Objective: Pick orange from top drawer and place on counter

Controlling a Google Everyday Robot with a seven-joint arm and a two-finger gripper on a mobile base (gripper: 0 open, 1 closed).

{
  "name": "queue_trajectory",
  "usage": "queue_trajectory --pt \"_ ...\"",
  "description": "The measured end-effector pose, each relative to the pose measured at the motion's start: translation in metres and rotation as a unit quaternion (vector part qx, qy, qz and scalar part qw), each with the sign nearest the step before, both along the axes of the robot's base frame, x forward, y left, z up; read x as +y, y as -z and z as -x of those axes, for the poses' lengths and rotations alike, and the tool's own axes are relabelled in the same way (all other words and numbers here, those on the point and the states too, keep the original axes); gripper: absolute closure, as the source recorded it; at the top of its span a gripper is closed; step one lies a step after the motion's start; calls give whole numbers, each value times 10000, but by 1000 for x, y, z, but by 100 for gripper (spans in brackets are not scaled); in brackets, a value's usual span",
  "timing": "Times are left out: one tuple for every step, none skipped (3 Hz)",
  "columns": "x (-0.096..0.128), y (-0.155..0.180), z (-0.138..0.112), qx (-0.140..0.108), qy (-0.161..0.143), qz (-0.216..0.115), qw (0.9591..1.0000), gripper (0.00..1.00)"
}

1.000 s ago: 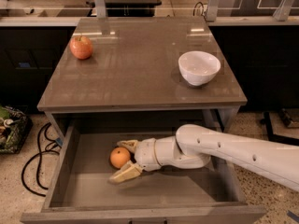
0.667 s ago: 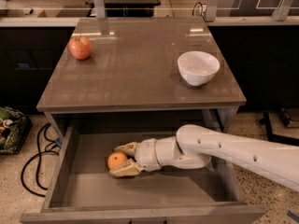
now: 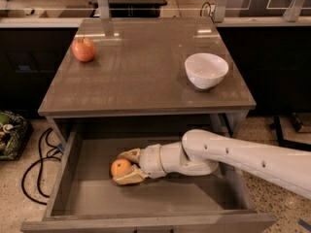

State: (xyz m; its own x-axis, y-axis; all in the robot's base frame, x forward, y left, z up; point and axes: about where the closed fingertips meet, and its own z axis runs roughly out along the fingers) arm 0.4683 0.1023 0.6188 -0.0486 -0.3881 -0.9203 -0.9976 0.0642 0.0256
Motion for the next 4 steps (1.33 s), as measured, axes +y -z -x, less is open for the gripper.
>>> queue_trajectory --pt "1 0 0 1 -10 -2 10000 100" --pt "-2 -9 3 23 -41 -59 10000 100" --pt "-14 -44 13 -8 -116 -133 9998 100" --pt "-27 -88 28 -113 -180 -142 9997 100"
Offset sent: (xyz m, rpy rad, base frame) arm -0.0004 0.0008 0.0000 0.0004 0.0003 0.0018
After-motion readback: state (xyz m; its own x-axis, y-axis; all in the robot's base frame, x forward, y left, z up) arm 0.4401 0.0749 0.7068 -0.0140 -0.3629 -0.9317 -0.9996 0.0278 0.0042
